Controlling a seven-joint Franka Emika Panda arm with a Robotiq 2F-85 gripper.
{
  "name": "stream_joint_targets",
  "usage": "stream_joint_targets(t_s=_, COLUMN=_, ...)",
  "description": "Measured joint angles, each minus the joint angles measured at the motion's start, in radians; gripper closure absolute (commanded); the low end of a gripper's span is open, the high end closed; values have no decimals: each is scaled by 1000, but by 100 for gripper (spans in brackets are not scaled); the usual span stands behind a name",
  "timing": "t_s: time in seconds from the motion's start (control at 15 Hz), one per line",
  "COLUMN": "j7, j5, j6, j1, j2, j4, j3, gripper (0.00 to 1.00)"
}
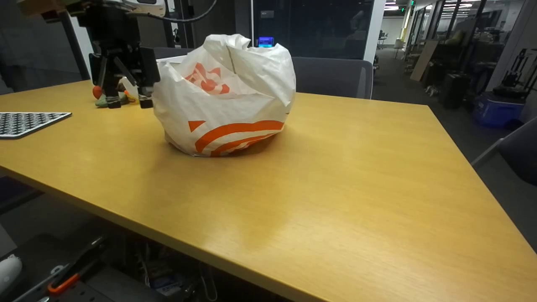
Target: Remove the t-shirts from the plastic bag and put them on the table.
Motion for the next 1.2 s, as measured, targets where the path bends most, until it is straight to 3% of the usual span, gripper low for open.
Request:
stream_joint_targets(t_s=0.47, j7=142, j5=-124, j6=49, j1=-16, j2=-8, j4=135, j3=1, gripper=0)
stream_joint_targets(t_s=0.73, j7=252, j5=-134, j6=51, j1=-46, j2=1, j4=209, j3=-6, gripper=0)
stream_joint_targets(t_s=1.07, j7=355, j5=-135, j6=61, j1=-71, j2=47, j4=190, j3=-19, gripper=0)
stream_joint_targets(t_s=1.2, j7=401, j5=-166, j6=115, j1=-88, j2=56, j4=171, j3=-28, gripper=0)
